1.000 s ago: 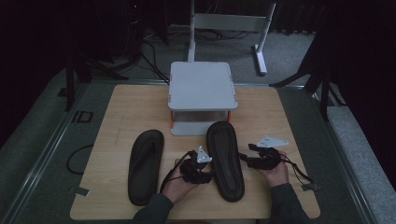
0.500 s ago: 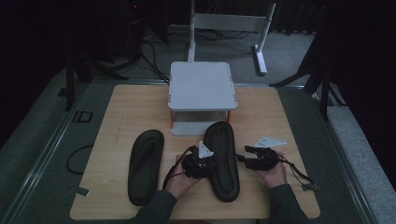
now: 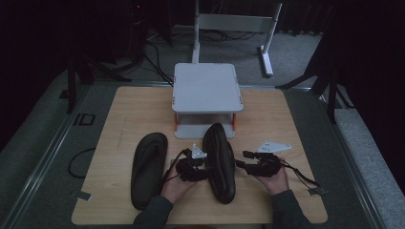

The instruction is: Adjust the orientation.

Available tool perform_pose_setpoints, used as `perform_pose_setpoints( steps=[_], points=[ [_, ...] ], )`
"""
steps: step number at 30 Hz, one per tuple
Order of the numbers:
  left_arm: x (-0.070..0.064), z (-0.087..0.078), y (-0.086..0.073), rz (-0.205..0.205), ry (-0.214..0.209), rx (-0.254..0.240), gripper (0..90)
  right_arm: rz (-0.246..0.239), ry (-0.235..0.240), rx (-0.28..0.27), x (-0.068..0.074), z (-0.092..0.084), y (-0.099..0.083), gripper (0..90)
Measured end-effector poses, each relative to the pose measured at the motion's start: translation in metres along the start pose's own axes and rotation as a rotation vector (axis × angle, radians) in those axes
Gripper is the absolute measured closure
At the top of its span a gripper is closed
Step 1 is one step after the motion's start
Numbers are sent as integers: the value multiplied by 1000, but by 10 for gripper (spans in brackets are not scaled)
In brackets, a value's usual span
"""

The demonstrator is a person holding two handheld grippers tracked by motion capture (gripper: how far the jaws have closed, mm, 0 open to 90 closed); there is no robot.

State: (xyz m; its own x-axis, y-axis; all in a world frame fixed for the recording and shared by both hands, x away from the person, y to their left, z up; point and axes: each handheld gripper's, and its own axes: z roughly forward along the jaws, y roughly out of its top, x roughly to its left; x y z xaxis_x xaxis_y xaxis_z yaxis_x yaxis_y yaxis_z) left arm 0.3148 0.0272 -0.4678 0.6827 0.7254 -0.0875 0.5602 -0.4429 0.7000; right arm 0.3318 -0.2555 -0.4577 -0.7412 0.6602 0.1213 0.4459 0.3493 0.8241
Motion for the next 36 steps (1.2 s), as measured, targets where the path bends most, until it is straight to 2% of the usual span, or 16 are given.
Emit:
perform_pose_setpoints(
  steps=[2,3,5,10,12,14,15,17,20,23,25,26,29,32,36],
  points=[
    [2,3,-2,8,47,44,571,-27,-41,11,1,-3,1,426],
    [3,6,-4,11,58,56,581,-36,-76,18,0,-5,1,413],
    [5,8,-7,-4,55,69,585,-81,-156,51,-2,-11,2,402],
    [7,8,-7,-12,45,62,572,-142,-249,55,-5,-34,5,395],
    [8,9,-7,-19,39,65,569,-182,-312,66,-10,-45,6,395],
    [9,10,-9,-10,64,79,573,-220,-375,90,-16,-57,6,381],
    [10,10,-9,-27,51,74,572,-232,-401,102,-21,-63,5,375],
    [11,12,-10,-19,71,90,574,-239,-450,110,-29,-78,4,375],
    [11,13,-11,-29,66,89,582,-240,-518,103,-44,-101,0,373],
    [11,13,-11,-25,66,91,582,-238,-593,118,-58,-116,-9,368],
    [12,13,-11,-28,63,89,580,-257,-670,152,-62,-122,-15,365],
    [12,14,-11,-28,63,90,580,-256,-684,165,-62,-125,-16,358],
    [12,16,-12,-29,71,94,580,-248,-690,143,-59,-132,-19,354],
    [12,16,-11,-32,67,92,583,-228,-648,76,-44,-141,-20,353],
    [12,17,-11,-28,68,92,582,-229,-572,26,-18,-136,-17,343]
  ],
)
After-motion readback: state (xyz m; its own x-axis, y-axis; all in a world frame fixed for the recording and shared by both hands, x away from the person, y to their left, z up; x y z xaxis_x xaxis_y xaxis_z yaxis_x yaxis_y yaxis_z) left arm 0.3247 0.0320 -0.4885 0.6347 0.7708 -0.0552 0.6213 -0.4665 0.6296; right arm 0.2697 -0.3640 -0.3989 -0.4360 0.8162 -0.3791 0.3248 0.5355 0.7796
